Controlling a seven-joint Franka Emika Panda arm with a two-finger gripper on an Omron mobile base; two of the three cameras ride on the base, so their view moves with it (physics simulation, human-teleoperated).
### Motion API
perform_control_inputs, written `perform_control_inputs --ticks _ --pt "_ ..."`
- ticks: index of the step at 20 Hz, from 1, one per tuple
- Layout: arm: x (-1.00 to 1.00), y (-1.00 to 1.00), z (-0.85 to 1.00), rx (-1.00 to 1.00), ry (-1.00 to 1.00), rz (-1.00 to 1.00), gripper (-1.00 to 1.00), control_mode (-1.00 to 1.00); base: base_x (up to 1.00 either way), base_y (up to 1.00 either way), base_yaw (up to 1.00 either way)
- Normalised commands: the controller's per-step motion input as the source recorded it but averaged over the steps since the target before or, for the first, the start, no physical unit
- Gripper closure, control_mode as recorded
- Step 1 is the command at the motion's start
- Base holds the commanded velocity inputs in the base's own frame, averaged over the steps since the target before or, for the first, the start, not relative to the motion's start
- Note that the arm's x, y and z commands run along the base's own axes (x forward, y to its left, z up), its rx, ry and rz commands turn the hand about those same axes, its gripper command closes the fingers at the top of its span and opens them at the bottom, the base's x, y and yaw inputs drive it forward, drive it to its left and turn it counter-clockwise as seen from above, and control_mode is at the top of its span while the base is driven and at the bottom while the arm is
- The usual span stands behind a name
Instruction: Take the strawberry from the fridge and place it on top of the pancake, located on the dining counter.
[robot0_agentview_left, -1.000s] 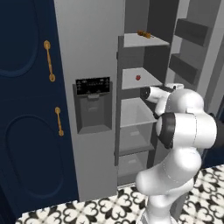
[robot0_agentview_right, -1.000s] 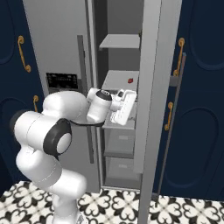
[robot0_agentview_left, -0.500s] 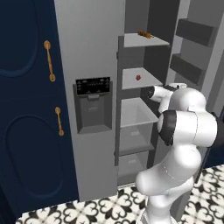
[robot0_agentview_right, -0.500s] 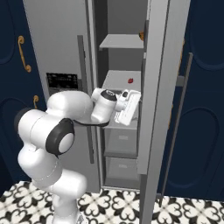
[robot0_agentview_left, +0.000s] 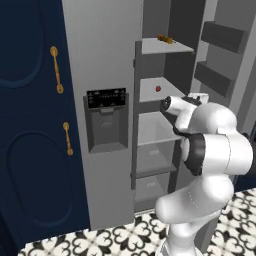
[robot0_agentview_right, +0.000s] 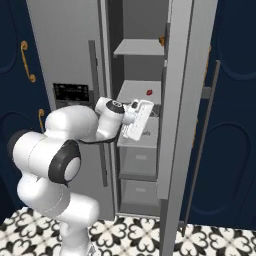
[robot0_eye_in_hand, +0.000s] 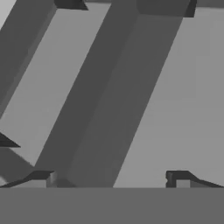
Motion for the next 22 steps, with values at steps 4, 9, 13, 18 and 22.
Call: perform_control_inputs --ticks 4,9,13,18,22 --pt "-0.12 1.00 0.02 0.29 0.02 0.06 -1.00 -1.00 0.00 0.00 0.00" --pt "-0.50 0.99 0.28 0.46 -0.18 0.02 -1.00 -1.00 0.00 0.00 0.00" --pt "-0.80 0.93 0.15 0.43 -0.19 0.01 -1.00 -1.00 0.00 0.00 0.00" --pt "-1.00 0.35 0.34 0.61 -0.10 -0.09 -1.00 -1.00 0.00 0.00 0.00" --pt "-0.54 -0.03 0.58 0.64 0.15 -0.30 -1.00 -1.00 0.00 0.00 0.00"
